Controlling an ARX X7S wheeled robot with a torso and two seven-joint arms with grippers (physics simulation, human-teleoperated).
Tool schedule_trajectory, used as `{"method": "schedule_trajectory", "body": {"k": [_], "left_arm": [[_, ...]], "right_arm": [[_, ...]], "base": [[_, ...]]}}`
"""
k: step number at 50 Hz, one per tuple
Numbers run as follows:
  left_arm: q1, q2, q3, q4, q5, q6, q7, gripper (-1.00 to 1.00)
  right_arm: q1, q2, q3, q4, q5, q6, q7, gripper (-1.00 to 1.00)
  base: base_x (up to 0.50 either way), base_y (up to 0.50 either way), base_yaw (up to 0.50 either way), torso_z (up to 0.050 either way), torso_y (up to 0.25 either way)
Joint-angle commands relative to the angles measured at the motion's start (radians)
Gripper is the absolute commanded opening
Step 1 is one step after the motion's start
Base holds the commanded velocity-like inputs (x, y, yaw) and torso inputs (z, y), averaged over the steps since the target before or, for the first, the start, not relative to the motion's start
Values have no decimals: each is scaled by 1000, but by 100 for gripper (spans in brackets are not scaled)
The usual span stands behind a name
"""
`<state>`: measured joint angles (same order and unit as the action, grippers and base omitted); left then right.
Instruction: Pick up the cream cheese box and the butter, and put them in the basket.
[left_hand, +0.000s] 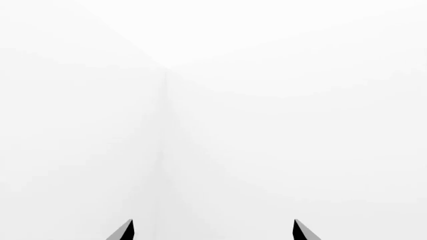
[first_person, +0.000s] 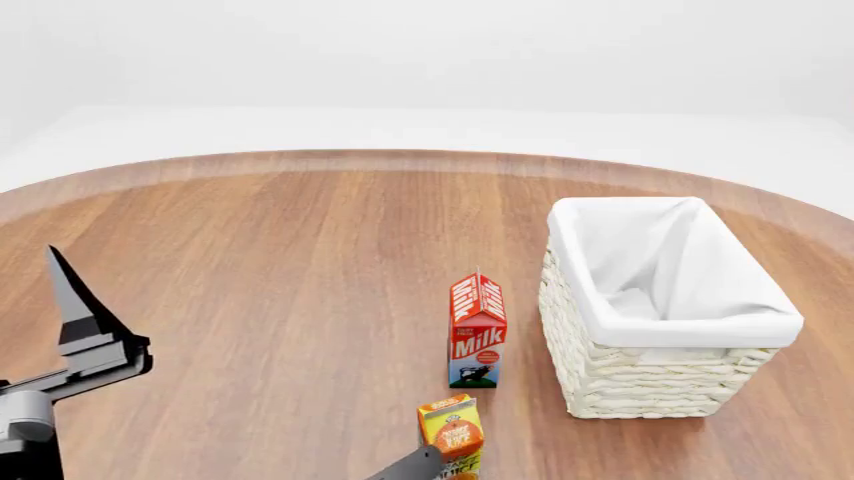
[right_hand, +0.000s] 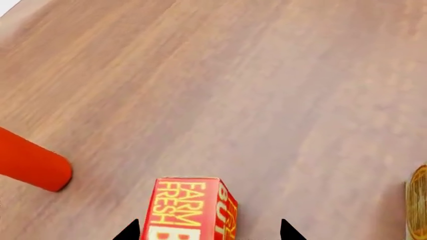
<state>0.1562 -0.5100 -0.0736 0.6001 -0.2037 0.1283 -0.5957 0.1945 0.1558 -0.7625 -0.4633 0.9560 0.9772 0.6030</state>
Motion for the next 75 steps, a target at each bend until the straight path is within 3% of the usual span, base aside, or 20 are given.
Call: {"method": "schedule_trajectory", "body": {"k": [1, 22, 75], "left_arm": [[-1, 15, -21, -8, 2, -2, 19, 100], [0, 14, -26, -23, -6, 9, 19, 100], [22, 9, -67, -37, -33, 43, 13, 100]], "right_arm": [[10, -12, -41, 12, -43, -14, -39, 100], [-16, -47, -35, 108, 8, -23, -36, 100], [19, -52, -258, 118, -103, 12, 44, 100]], "base": [[0, 0, 0, 0, 0], [0, 0, 0, 0, 0], [0, 0, 0, 0, 0]]}}
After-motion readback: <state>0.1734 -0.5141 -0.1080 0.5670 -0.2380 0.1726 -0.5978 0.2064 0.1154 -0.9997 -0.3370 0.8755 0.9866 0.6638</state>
